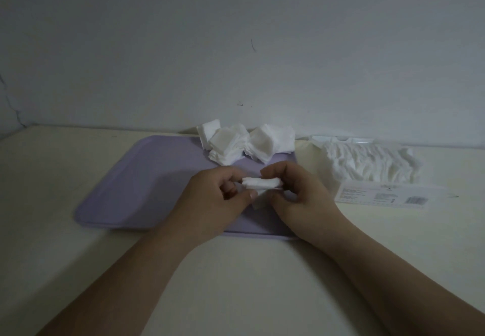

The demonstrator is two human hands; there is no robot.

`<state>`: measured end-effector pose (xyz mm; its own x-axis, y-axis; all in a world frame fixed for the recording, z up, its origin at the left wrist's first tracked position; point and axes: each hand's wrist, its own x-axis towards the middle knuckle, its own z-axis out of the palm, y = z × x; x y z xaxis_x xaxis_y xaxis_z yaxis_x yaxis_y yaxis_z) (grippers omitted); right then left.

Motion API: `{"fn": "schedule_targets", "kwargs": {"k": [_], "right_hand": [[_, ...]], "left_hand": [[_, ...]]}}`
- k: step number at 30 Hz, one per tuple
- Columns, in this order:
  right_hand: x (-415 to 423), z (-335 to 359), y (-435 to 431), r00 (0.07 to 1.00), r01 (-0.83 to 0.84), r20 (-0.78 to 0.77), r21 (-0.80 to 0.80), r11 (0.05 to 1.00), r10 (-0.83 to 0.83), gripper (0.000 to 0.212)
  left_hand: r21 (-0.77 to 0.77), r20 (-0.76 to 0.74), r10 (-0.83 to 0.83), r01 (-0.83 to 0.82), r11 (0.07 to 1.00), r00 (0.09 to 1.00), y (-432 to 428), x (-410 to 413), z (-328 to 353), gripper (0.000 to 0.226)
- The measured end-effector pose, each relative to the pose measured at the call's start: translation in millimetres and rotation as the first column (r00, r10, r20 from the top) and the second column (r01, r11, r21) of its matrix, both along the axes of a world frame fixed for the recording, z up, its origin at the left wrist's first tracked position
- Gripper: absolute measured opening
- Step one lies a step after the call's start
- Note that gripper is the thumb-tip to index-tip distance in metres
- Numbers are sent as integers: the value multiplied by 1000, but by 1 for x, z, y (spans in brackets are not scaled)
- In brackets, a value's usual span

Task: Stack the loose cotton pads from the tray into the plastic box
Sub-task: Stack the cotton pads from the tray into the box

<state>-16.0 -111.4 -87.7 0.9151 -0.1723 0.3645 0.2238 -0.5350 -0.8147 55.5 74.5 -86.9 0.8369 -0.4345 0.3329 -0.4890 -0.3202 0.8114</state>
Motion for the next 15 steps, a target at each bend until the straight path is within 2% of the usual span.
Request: {"fn": "schedule_targets", "kwargs": {"k": [3,5,9,13,15], "right_hand": [[-2,1,2,999,4,-45,-99,995,-8,54],[-3,1,3,998,-31,-58,-183,983,21,59],[-4,3,6,992,-27,-125,-337,941,-16,52],[-1,4,6,992,11,-119,-323,946,-52,47],[-2,3,6,992,34,-102,-320,947,-70,44]], "left_hand": [[11,-2,-16,16,1000,1000,1,2,-1,12],[9,-16,-18,18,1000,1000,0,4,-3,17],[40,-44,-43,44,998,998,-3,4,-6,24],[70,-32,-39,42,997,999,-7,4,-4,18],[157,-1,-18,17,987,1000,-9,3,0,19]]}}
